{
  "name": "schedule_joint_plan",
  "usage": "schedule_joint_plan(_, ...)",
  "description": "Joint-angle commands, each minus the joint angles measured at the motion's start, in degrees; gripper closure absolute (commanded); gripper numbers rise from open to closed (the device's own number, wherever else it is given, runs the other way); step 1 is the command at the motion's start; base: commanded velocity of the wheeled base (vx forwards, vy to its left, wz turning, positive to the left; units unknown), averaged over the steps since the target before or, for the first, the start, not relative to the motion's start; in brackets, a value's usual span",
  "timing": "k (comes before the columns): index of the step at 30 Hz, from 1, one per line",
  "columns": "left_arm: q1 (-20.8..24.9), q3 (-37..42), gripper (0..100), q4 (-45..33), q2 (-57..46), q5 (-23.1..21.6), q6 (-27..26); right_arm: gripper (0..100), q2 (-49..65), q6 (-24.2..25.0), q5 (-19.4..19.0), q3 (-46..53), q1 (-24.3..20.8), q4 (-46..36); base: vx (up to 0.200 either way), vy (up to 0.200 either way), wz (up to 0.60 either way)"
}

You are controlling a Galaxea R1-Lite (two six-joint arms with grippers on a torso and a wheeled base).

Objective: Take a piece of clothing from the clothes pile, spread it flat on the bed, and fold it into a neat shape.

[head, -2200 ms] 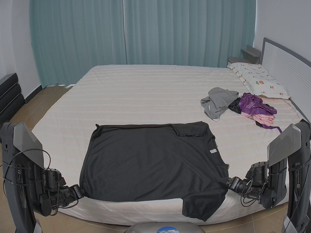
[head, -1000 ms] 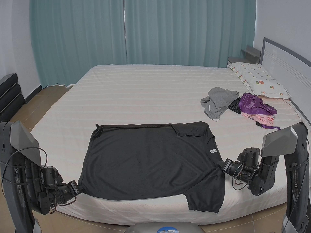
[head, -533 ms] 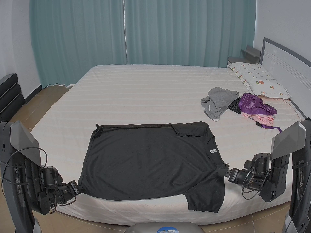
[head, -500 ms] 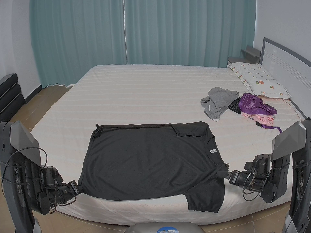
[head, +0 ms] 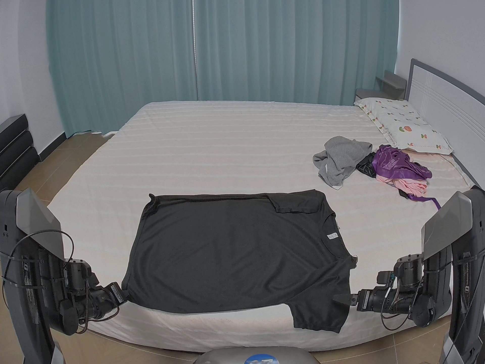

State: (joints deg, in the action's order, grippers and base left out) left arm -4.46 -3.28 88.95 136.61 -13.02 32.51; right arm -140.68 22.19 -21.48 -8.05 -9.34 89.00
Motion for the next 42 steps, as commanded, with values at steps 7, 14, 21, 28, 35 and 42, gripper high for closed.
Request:
schedule_joint_plan(7, -0.02, 0.03, 100, 1.05, 0.06, 0.01, 0.01, 0, -2.93, 0.66, 1.62, -3.64, -3.49, 0.82, 0.000, 0.000, 0.00)
schedule_joint_plan(14, -0.02, -0.06, 100, 1.05, -0.03, 0.01, 0.10, 100, -1.88, 0.58, 1.88, -2.59, -2.97, 0.82, 0.000, 0.000, 0.00)
schedule_joint_plan(21, -0.02, 0.03, 100, 1.05, -0.03, 0.01, 0.01, 100, 0.14, 0.14, 2.06, 0.49, -1.56, 0.91, 0.000, 0.000, 0.00)
schedule_joint_plan(28, 0.16, 1.08, 100, 1.05, -1.08, 0.54, -0.87, 100, 2.43, 0.40, 1.35, 3.83, -1.03, 0.91, 0.000, 0.000, 0.00)
schedule_joint_plan(35, -0.46, 2.66, 100, 1.05, -4.16, 1.24, -3.60, 100, 5.94, 0.40, 0.12, 8.05, -0.07, 0.82, 0.000, 0.000, 0.00)
schedule_joint_plan(42, -1.43, 3.19, 100, 0.96, -4.16, 1.59, -6.23, 100, 6.65, 0.23, 0.30, 8.05, 1.43, -2.17, 0.000, 0.000, 0.00)
